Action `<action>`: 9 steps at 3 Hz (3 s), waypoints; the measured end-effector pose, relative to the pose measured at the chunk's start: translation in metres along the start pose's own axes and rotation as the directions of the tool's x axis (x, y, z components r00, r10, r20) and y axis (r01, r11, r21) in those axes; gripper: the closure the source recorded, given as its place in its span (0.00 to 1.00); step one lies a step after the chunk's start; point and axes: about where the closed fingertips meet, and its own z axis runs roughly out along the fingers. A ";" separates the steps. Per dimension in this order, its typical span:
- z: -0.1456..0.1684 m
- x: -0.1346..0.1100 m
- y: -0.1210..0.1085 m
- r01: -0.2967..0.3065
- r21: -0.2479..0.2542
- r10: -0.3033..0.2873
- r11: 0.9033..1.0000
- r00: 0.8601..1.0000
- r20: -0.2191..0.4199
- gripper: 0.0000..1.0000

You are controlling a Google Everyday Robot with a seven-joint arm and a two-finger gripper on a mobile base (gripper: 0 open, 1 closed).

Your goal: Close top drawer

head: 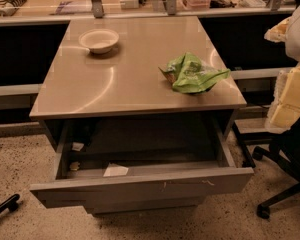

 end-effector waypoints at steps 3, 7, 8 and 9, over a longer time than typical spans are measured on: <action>0.014 0.004 0.006 -0.005 -0.002 0.005 1.000 0.999 0.032 0.43; 0.094 0.018 0.065 -0.023 -0.126 0.035 0.992 0.995 0.092 1.00; 0.122 0.030 0.090 -0.024 -0.187 0.041 0.982 0.995 0.087 1.00; 0.166 0.048 0.131 -0.036 -0.254 0.055 0.967 0.996 0.068 1.00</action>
Offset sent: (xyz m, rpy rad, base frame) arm 0.0000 0.0000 0.0000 0.0000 0.0000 0.0000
